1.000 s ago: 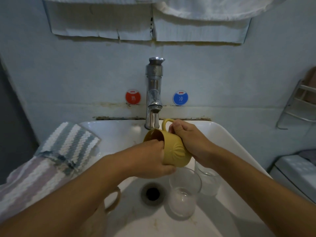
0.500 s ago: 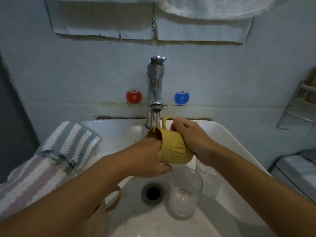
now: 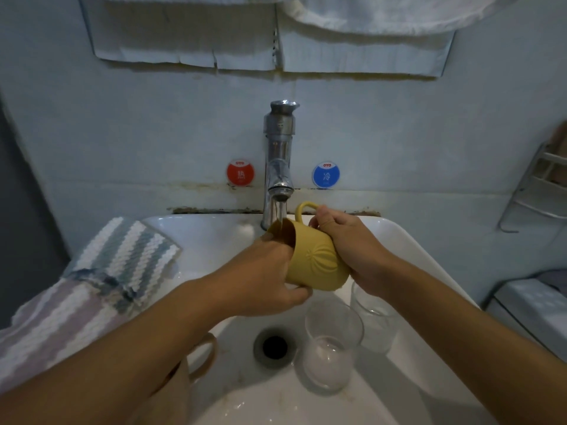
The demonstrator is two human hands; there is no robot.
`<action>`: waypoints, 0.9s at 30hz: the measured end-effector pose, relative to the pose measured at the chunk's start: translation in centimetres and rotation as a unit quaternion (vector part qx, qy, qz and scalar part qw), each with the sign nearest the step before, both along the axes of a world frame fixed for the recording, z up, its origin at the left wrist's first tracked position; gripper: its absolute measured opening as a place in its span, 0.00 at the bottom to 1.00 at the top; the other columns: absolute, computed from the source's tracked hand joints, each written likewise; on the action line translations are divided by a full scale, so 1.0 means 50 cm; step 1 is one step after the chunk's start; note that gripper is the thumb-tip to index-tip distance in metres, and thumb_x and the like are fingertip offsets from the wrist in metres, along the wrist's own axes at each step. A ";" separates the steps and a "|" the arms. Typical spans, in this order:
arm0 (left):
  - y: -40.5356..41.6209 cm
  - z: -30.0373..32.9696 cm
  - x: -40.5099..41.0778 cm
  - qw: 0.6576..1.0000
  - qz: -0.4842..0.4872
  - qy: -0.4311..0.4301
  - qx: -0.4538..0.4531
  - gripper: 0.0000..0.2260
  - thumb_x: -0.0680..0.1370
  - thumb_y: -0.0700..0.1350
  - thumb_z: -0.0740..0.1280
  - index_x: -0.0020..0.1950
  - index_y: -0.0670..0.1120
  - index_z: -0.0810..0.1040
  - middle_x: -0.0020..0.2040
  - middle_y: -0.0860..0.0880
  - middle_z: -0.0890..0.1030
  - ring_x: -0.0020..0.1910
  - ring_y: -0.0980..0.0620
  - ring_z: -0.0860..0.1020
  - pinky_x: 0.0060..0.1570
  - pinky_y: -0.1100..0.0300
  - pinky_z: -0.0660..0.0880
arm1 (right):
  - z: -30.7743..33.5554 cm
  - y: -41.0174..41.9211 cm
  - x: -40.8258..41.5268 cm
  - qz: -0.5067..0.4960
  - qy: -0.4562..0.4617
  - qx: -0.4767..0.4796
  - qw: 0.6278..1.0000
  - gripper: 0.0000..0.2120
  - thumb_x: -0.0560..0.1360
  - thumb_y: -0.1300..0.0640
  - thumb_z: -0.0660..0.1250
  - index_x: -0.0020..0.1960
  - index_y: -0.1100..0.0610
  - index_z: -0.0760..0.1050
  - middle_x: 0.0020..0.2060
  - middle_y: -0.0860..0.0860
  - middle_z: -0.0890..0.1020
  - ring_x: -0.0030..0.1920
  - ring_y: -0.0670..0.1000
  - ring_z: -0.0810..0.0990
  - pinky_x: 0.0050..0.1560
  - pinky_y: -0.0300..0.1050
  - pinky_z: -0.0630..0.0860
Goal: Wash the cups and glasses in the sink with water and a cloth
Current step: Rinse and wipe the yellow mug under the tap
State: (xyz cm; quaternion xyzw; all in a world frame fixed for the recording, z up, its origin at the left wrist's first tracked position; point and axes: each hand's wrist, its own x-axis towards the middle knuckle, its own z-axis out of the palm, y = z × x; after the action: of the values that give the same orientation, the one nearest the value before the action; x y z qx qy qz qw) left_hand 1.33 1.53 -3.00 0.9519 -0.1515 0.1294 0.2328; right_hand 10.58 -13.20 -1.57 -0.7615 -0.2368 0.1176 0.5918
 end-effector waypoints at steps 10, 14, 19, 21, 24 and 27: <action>-0.003 0.009 0.003 0.999 0.011 0.018 0.045 0.22 0.74 0.56 0.72 0.65 0.49 0.75 0.53 0.52 0.81 0.48 0.56 0.80 0.49 0.57 0.81 | 0.005 -0.007 0.003 0.006 0.002 -0.033 0.999 0.24 0.83 0.43 0.53 0.54 0.60 0.78 0.48 0.59 0.83 0.48 0.57 0.82 0.55 0.55 0.79; -0.004 0.010 -0.005 1.000 -0.004 0.000 0.015 0.24 0.74 0.54 0.72 0.68 0.49 0.72 0.59 0.52 0.80 0.53 0.56 0.78 0.56 0.56 0.79 | 0.009 -0.007 0.003 0.010 0.002 -0.023 1.000 0.24 0.83 0.43 0.54 0.53 0.61 0.78 0.46 0.59 0.83 0.45 0.55 0.81 0.55 0.55 0.79; -0.008 0.001 -0.009 0.997 0.006 -0.025 0.079 0.26 0.76 0.58 0.68 0.71 0.50 0.70 0.64 0.52 0.76 0.61 0.54 0.73 0.63 0.54 0.74 | 0.017 -0.005 -0.005 0.014 -0.005 -0.035 0.999 0.24 0.81 0.39 0.55 0.52 0.57 0.79 0.45 0.55 0.84 0.47 0.55 0.84 0.53 0.52 0.81; -0.013 0.001 -0.005 0.998 0.005 -0.027 0.057 0.26 0.76 0.59 0.68 0.70 0.50 0.71 0.63 0.52 0.77 0.59 0.54 0.75 0.61 0.54 0.75 | 0.023 -0.009 -0.005 0.012 0.018 -0.045 0.999 0.25 0.80 0.36 0.56 0.52 0.56 0.80 0.46 0.54 0.85 0.49 0.55 0.84 0.56 0.55 0.80; -0.017 0.004 -0.001 0.999 0.016 -0.015 0.023 0.26 0.74 0.62 0.66 0.66 0.49 0.74 0.56 0.51 0.80 0.52 0.55 0.79 0.52 0.54 0.79 | 0.030 -0.019 -0.001 0.022 0.111 -0.011 0.994 0.25 0.77 0.33 0.59 0.52 0.53 0.80 0.49 0.53 0.85 0.51 0.56 0.84 0.56 0.54 0.79; -0.017 0.000 -0.004 0.999 0.041 -0.008 -0.002 0.22 0.75 0.58 0.70 0.64 0.47 0.75 0.52 0.50 0.81 0.47 0.55 0.80 0.48 0.55 0.80 | 0.022 -0.018 -0.004 0.052 0.132 -0.018 0.990 0.22 0.77 0.35 0.62 0.56 0.52 0.79 0.51 0.53 0.85 0.53 0.56 0.83 0.59 0.56 0.79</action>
State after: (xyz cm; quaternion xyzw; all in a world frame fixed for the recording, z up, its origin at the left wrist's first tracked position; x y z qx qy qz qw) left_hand 1.12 0.69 -3.00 0.9557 -0.1140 0.1467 0.2284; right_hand 10.37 -14.07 -0.49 -0.7364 -0.1935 0.2520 0.5972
